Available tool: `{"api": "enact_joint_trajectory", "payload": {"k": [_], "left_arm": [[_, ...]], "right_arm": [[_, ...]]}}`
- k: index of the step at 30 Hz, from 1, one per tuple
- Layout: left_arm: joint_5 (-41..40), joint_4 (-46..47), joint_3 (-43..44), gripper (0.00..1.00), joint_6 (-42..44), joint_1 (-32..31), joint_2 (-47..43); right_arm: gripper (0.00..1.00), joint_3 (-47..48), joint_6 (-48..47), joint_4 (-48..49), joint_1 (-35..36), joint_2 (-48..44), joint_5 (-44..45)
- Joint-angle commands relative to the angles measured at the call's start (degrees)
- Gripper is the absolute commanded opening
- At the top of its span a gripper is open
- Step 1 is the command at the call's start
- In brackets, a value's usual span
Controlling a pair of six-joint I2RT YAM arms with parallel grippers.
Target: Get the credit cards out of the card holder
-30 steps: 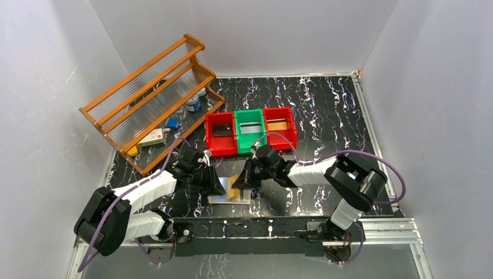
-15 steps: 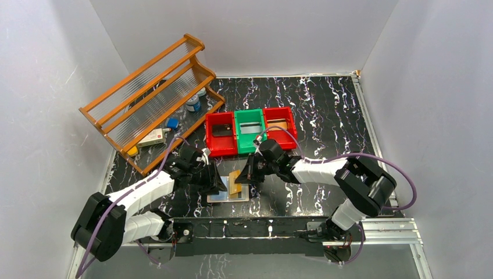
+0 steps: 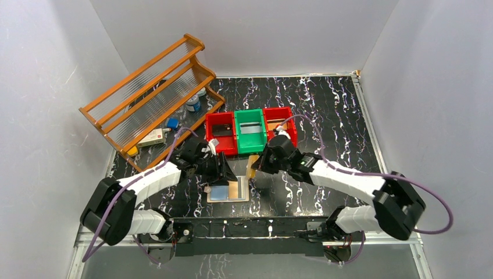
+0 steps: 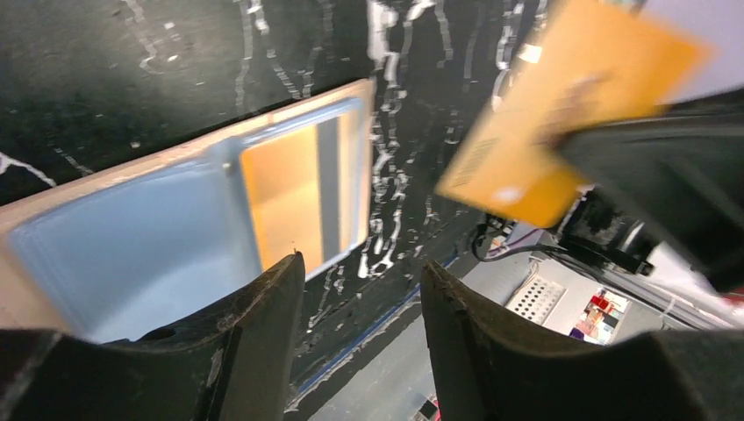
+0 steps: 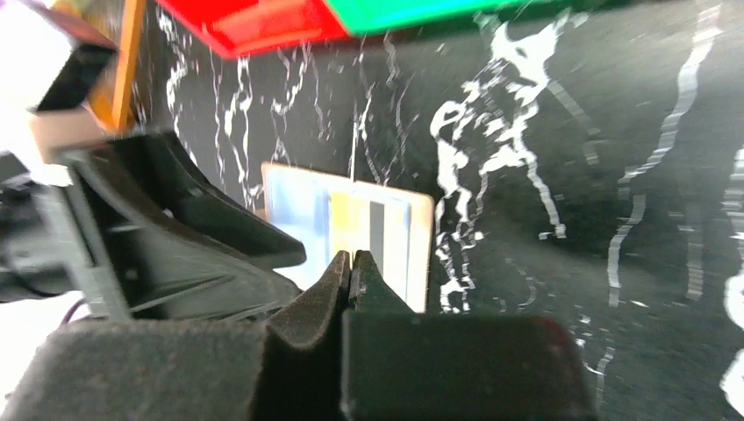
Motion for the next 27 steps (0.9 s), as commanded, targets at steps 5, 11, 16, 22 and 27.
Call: {"api": "enact_joint_trajectory", "payload": {"k": [5, 11, 16, 22, 27], "left_arm": [[-7.0, -10.8, 1.4, 0.49, 8.6, -0.2, 4.6], [-8.5, -13.2, 2.5, 0.47, 10.2, -0.2, 7.8], [-10.6, -17.1, 4.8, 0.47, 11.5, -0.2, 4.1], [-17.0, -23.3, 11.2, 0.56, 16.8, -0.1, -5.2], [-25.6, -24.4, 12.3, 0.75, 20.4, 0.0, -11.3]], "right_arm": [[0.0, 2.2, -8.7, -7.1, -1.2, -12.2, 22.0], [0.0, 4.1, -18.0, -7.5, -1.6, -15.2, 29.7], [0.0, 5.6, -25.8, -8.4, -1.7, -15.4, 32.8], [0.0, 7.6, -40.4, -7.6, -1.8, -15.3, 30.3], [0.0, 9.3, -47.3, -9.5, -2.7, -13.1, 31.1]]}}
